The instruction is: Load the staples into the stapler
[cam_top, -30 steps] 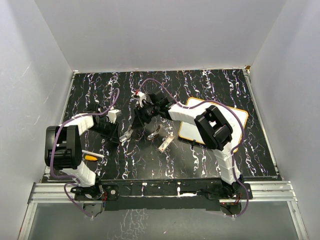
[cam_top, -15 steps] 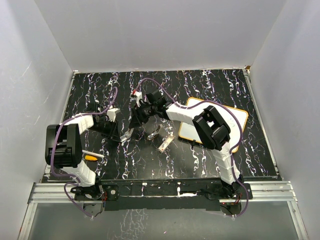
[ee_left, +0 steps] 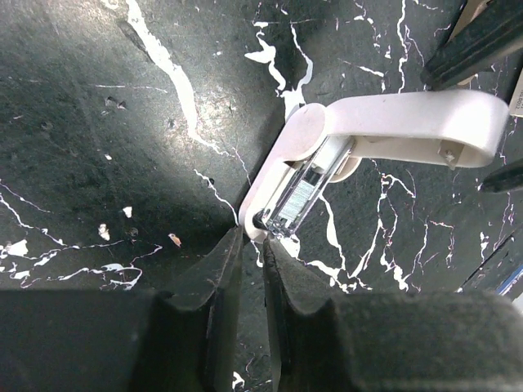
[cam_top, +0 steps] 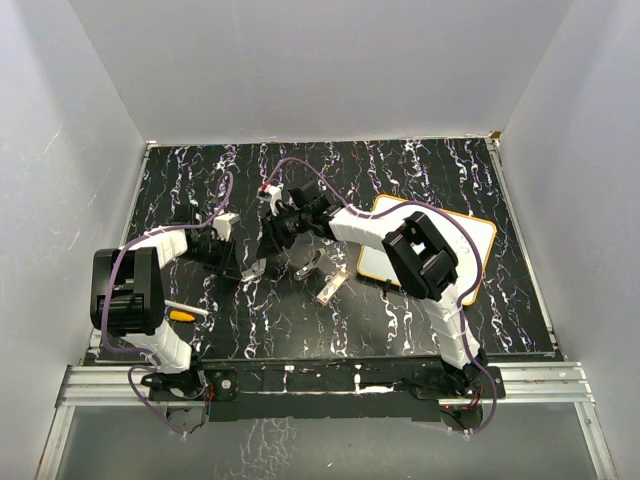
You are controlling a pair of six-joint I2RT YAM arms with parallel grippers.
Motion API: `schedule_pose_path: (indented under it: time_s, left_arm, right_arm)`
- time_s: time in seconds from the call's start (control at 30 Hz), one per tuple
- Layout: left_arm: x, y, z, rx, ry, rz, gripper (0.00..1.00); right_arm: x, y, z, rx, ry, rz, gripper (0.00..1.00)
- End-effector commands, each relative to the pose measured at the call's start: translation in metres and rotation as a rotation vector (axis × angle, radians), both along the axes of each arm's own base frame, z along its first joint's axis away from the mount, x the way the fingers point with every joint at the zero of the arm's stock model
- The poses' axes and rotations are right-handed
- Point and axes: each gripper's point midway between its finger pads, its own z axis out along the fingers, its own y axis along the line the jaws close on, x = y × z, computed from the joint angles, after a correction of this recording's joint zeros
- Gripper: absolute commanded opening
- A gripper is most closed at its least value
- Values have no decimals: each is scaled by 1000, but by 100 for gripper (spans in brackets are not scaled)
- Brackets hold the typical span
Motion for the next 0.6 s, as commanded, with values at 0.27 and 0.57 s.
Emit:
schedule_pose_path:
  time_s: [0.27, 0.57]
  left_arm:
    - [1, -9, 3, -65, 12, -3, 14]
    - [1, -11, 5, -77, 15, -3, 13]
  right_arm:
    - [-2, 20, 22, 57, -56, 46, 38]
    - [-6, 28, 17, 44, -58, 59, 37]
